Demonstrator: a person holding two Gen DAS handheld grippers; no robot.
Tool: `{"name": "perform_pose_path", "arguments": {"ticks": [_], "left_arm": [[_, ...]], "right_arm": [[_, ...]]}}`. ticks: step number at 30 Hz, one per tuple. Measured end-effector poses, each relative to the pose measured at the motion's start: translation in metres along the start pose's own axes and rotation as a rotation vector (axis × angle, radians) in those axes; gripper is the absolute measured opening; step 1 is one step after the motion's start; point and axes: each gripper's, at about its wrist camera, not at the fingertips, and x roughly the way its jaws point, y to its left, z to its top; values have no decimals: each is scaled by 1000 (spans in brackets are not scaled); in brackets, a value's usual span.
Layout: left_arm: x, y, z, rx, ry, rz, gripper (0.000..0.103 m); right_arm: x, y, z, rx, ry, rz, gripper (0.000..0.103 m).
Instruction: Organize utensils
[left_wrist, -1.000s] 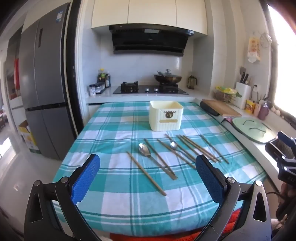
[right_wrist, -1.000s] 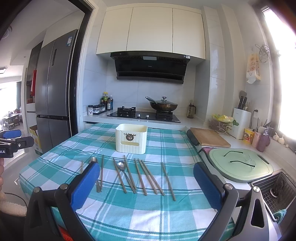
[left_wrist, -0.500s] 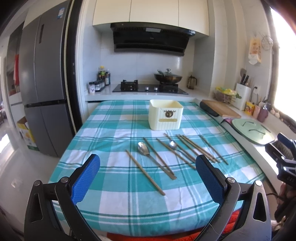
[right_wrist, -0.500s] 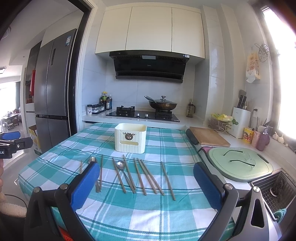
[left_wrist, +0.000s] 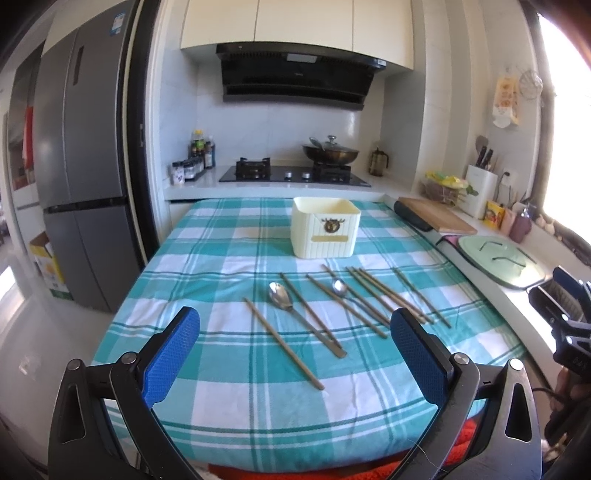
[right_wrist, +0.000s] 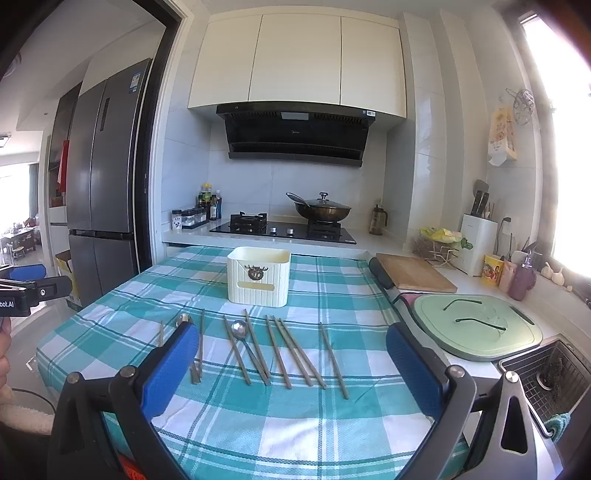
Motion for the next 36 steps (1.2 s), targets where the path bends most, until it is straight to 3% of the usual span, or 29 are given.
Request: {"name": "perform_pose_path", "arguments": {"ticks": [36], "left_arm": [[-1,-1,1,-2,3,-1,103]], "right_arm": [[0,0,-3,-14,7,4,103]]}}
